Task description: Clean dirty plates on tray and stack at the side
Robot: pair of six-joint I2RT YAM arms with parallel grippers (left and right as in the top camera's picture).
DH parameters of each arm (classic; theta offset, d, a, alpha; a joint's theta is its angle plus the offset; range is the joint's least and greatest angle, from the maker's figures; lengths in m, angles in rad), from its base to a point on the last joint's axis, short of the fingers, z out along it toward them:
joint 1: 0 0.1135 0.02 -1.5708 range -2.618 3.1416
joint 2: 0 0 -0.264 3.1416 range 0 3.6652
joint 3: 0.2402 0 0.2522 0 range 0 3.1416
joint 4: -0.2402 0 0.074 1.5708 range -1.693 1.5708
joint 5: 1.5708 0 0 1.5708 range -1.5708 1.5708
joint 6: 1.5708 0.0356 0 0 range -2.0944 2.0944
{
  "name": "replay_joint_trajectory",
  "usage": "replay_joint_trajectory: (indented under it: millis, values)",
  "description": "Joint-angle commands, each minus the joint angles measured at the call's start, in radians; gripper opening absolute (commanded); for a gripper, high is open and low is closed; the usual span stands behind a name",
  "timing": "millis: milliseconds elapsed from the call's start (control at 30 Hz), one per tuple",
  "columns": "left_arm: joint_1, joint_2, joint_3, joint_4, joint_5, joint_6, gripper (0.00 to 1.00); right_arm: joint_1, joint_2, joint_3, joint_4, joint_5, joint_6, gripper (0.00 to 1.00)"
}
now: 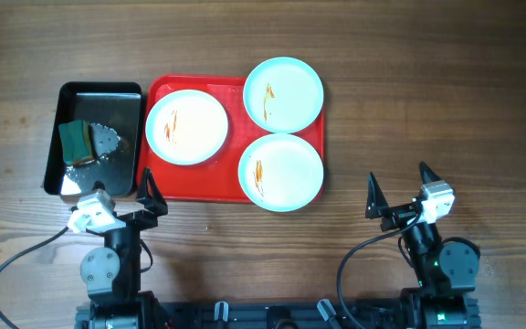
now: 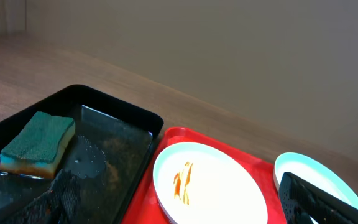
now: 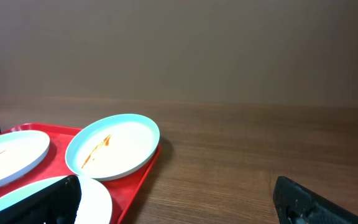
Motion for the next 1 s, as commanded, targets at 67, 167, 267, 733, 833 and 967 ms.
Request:
replay_joint_trajectory:
  millis: [67,167,267,733,833,967]
  values:
    - [-0.004,-0.009,-0.006,0.0,0.016,0.023,1.0,0.0,0.0,-0.001,0.003,0.0,0.012,0.99]
    - [-0.004,-0.009,-0.006,0.0,0.016,0.023,1.0,0.0,0.0,-0.001,0.003,0.0,0.012,1.0]
    - [-0.004,-0.009,-0.006,0.0,0.016,0.023,1.0,0.0,0.0,-0.001,0.003,0.0,0.013,1.0]
    - [-0.004,-0.009,-0.006,0.0,0.016,0.023,1.0,0.0,0.0,-0.001,0.003,0.007,0.0,1.0]
    - [-0.004,-0.009,-0.006,0.0,0.016,0.023,1.0,0.0,0.0,-0.001,0.003,0.007,0.0,1.0]
    - [-0.004,-0.009,-0.006,0.0,0.016,0.023,1.0,0.0,0.0,-0.001,0.003,0.007,0.0,1.0]
